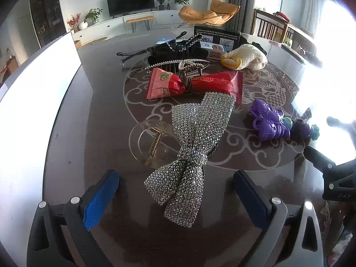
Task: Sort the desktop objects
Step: 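Lift the silver bow clip with the left gripper above the table, then grasp the purple-and-teal toy with the right gripper while the left gripper holds the bow clip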
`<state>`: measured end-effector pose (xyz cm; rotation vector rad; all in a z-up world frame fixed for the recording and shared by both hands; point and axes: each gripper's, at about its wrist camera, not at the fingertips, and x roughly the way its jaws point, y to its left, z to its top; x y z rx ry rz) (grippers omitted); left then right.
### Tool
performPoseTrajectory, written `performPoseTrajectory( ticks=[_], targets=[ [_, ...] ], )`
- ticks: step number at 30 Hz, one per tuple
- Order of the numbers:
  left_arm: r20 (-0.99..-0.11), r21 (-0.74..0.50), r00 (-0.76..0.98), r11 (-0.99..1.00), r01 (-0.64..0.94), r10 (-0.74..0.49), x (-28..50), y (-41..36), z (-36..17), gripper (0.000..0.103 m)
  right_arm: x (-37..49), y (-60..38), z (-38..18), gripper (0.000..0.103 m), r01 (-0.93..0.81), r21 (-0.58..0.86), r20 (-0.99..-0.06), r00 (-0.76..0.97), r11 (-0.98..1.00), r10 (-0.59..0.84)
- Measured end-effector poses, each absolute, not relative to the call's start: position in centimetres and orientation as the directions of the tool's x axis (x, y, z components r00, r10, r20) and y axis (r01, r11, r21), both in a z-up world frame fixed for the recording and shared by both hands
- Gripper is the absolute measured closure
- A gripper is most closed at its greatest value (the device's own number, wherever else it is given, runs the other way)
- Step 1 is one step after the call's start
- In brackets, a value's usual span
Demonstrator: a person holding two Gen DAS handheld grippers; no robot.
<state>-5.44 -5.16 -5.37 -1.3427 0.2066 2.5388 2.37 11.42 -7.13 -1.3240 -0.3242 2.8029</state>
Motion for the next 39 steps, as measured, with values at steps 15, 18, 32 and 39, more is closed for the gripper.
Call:
performPoseTrajectory(
  ticks=[15,18,32,39],
  targets=[
    [-0.826,0.004,-0.54,-0.956,-0.294,0.162,-5.38,-5.19,-5.32,0.0,2.37,11.42,-7.13,0.0,0.066,-0.198,-0.761,-0.639,-0.978,0.111],
    [-0.826,0.004,-0.54,-0.956,-0.294,0.163,-5.39,-5.19,-5.33,0.0,2.35,11.42,-7.14,0.0,0.066,-0.198,-0.761,-0.639,-0.978,0.111],
    [-0.825,0.004,-0.541,-0.955,-0.295,0.163,-5.39,-5.17,-5.35,0.0,2.27,11.39,-7.17,0.0,0.066,-0.198,-0.761,-0.639,-0.978,0.111],
    [-0.832,-0.004,-0.527,-0.95,-0.311,0.176,-5.45,-5.35,-5.27,0.0,2.3,11.39,-7.15,0.0,0.066,-0.196,-0.762,-0.638,-0.978,0.11]
  ],
)
